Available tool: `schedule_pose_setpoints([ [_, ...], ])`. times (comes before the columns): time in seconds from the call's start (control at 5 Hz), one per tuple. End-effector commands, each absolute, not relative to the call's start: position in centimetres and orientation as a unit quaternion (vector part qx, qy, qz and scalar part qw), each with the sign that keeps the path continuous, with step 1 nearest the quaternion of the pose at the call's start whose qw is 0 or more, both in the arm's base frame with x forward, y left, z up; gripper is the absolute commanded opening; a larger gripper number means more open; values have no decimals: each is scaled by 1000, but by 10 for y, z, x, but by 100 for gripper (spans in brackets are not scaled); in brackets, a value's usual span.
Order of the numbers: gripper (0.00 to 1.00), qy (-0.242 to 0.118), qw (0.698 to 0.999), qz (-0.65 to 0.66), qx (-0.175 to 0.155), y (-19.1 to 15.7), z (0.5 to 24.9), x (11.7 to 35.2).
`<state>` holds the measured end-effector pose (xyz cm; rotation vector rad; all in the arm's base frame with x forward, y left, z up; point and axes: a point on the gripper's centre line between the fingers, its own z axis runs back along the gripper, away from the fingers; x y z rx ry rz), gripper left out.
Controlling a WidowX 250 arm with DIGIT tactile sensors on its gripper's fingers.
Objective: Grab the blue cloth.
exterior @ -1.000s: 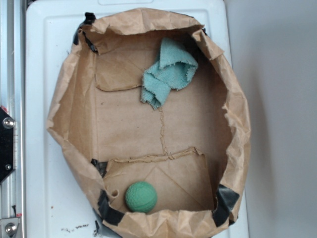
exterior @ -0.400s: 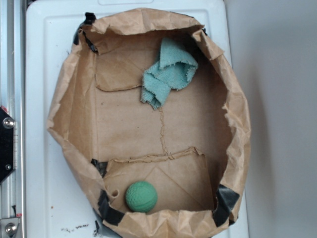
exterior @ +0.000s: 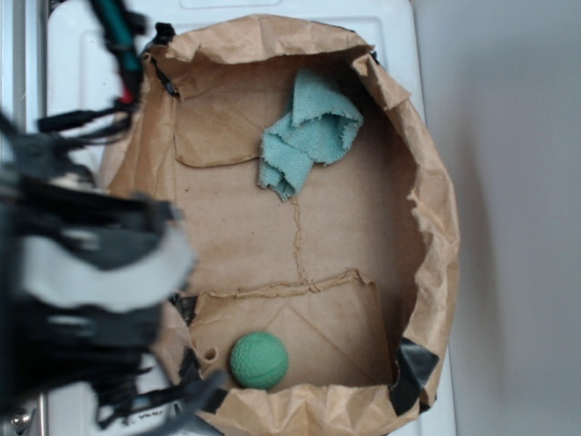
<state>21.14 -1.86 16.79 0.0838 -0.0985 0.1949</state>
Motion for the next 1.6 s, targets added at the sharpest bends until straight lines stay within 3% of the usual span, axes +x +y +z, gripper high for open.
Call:
schedule_pose_setpoints([
  [0.0, 100, -94, 975, 188, 71, 15, 152, 263],
  [0.2, 100, -114, 958, 255, 70, 29, 151, 279],
  [0.4, 100, -147, 922, 347, 92, 41, 143, 282],
  [0.6, 100, -150, 896, 398, 123, 50, 138, 289],
  [1.4, 100, -150, 896, 398, 123, 50, 138, 289],
])
